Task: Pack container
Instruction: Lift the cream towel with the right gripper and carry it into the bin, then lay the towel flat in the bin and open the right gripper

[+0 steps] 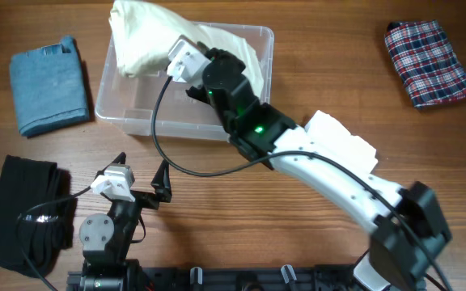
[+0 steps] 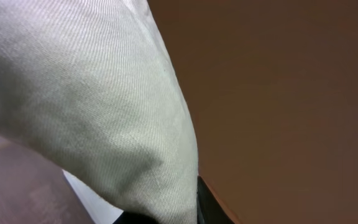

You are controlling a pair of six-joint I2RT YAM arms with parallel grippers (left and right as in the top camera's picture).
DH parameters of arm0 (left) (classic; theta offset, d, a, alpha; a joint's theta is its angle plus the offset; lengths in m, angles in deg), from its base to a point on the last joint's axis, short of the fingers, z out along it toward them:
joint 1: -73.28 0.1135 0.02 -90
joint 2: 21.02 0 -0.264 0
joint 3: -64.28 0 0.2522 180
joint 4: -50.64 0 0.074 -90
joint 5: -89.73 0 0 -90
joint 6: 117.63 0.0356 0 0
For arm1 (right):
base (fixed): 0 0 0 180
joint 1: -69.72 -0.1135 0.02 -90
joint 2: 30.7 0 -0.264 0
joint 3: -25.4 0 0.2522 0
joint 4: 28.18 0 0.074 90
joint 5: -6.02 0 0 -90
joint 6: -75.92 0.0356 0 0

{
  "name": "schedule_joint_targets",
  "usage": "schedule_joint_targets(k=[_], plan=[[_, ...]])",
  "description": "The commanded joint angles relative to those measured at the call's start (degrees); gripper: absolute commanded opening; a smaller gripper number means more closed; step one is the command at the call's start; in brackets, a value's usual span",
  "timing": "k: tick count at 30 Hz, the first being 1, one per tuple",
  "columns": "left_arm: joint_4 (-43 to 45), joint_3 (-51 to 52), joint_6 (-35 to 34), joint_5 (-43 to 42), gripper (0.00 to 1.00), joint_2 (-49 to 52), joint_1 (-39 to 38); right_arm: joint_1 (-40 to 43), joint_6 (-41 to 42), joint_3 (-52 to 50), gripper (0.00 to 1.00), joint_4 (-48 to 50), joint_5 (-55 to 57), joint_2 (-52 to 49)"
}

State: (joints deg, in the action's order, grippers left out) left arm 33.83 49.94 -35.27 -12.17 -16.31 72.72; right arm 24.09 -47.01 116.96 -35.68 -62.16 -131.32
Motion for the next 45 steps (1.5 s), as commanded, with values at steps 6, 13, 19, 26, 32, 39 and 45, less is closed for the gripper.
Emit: schedule_joint_targets(k=[6,13,19,26,32,39,45], plan=[[-0.2,0.2,-0.5,-0.7,1.00,-0.1,0.4,-0.1,-10.4,1.0,0.04,0.1,1.8,-8.9],[-0.2,0.2,-0.5,-0.7,1.00,-0.1,0.4,0.7,-10.6,1.0,0.04,-0.6,2.6,-12.0],[-0.2,0.2,-0.5,-0.7,1.00,-0.1,0.4,2.8,-10.5,1.0,0.04,-0.7,2.0,-12.5],[-0.2,0.2,-0.5,-0.7,1.00,-0.1,0.4,2.8,-8.8,1.0,0.76,-0.7,-1.4,-12.5],[-0.2,0.2,-0.5,-0.7,1.00,-0.1,0.4,2.7,-2.8,1.0,0.89,-1.0,-1.1,-12.3],[-0.2,0.2,-0.5,-0.7,1.00,-0.1,0.4,2.7,18.5,1.1,0.68,-19.1,-1.4,-2.7],[-0.2,0.2,-0.5,-0.7,1.00,-0.1,0.4,4.1,28.1,1.1,0.59,-27.5,-3.7,11.4]])
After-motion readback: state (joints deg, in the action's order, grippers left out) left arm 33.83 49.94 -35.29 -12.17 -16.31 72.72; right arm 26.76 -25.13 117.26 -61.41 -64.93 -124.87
